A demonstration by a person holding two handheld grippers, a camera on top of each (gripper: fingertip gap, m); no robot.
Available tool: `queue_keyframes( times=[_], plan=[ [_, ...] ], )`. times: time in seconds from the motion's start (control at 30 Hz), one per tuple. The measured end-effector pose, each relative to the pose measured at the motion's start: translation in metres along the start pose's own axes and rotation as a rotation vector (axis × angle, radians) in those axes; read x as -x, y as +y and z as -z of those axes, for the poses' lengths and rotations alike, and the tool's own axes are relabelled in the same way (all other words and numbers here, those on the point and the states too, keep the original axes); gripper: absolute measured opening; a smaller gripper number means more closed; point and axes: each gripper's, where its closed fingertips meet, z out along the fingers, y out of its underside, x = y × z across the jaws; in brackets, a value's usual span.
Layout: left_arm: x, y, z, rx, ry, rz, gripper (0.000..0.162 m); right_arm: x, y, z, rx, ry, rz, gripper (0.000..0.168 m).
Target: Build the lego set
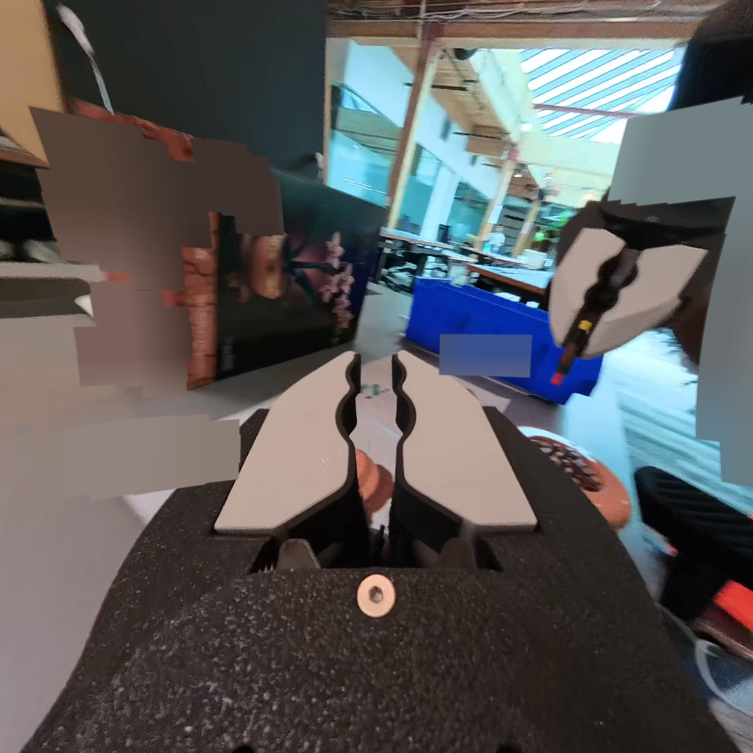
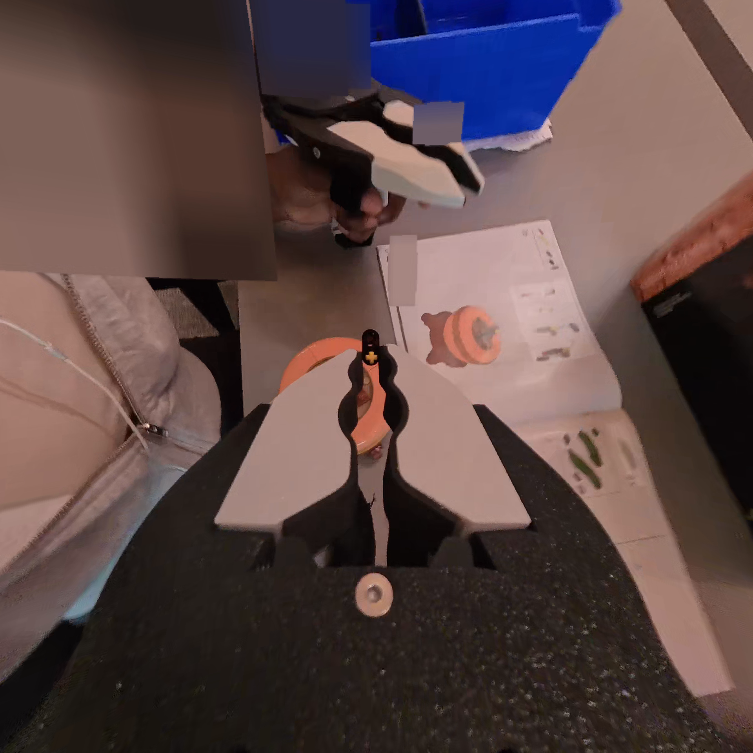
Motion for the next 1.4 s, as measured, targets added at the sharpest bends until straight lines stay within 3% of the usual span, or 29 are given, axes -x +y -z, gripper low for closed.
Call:
queue_keyframes(
  times=[0.13, 0.27, 1.0, 1.27, 1.33, 1.4],
  plan=[
    [0.014, -0.016, 0.009, -0.083, -0.153, -0.16, 0.012, 0.011, 0.013, -0.003, -0.094, 0.072, -0.106, 0.007],
    [0.028, -0.016, 0.014, -0.072, -0.241, -0.159, 0.011, 0.013, 0.018, -0.004, -0.177, 0.107, -0.206, 0.007],
    [0.02, -0.007, 0.007, -0.03, -0.192, -0.142, 0.011, 0.01, 0.03, -0.007, -0.199, 0.16, -0.388, 0.007],
    [0.017, -0.003, 0.006, -0.003, -0.188, -0.17, 0.012, 0.015, 0.035, -0.013, -0.129, 0.2, -0.4, 0.007],
    [0.013, 0.003, 0.004, 0.036, -0.158, -0.192, 0.012, 0.017, 0.036, -0.014, -0.087, 0.22, -0.378, 0.007],
    [-0.007, 0.019, 0.0, 0.138, -0.011, -0.22, 0.011, 0.018, 0.037, -0.016, -0.043, 0.237, -0.354, 0.007]
  ],
)
